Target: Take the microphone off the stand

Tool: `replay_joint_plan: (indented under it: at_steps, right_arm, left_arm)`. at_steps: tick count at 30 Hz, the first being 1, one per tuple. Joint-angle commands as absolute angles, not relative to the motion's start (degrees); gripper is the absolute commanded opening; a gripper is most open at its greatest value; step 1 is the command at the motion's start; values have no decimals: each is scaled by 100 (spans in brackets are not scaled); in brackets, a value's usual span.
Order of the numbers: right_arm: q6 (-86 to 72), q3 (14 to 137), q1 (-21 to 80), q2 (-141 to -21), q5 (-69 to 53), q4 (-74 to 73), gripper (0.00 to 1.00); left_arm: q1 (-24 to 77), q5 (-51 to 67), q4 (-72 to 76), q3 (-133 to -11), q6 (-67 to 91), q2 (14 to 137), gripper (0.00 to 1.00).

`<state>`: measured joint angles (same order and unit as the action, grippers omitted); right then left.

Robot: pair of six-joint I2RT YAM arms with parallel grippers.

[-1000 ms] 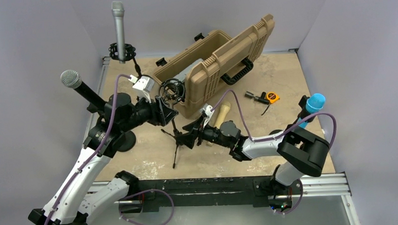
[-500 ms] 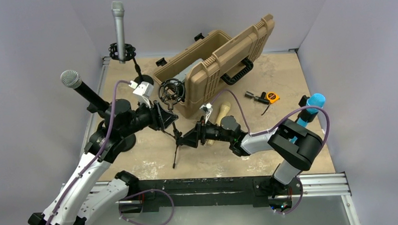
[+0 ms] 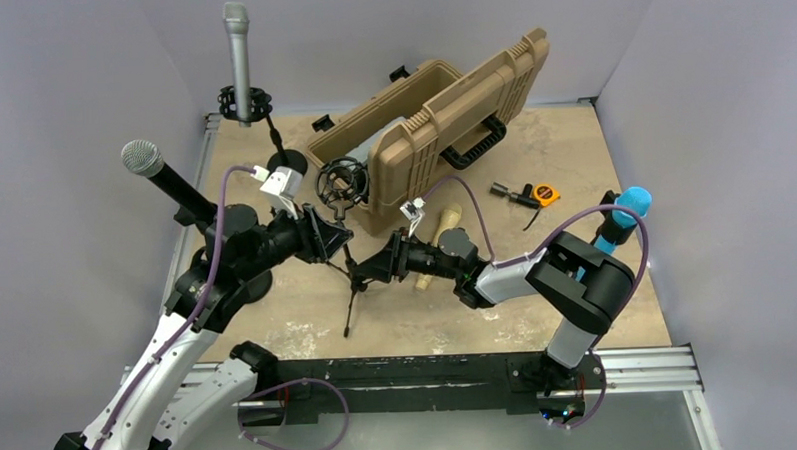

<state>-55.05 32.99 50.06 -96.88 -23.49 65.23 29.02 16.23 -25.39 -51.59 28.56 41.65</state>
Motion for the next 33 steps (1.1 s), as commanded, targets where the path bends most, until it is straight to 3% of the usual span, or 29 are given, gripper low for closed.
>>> replay_joint_plan:
  at_steps: [1, 5, 11, 26, 33]
  right_arm:
    - [-5737, 3442, 4998, -9738, -2339, 6773, 45]
    - [-5726, 3360, 5009, -9638, -2215, 6779, 35]
    - [-5466, 3261, 5044, -9510, -1742, 6573, 0]
    - [-4144, 3402, 5806, -9141, 577, 5406, 0]
    - [-3526, 3857, 6417, -9095, 2107, 4548, 0]
  left_arm:
    - [2917, 1475, -2440, -5114, 2894, 4113, 42]
    - [2915, 1494, -2443, -5117, 2891, 4106, 42]
    - [2918, 1503, -2431, -5098, 2900, 4087, 42]
    - [2917, 1462, -2507, -5071, 2909, 4009, 43]
    - [2918, 1215, -2639, -5112, 2891, 3910, 50]
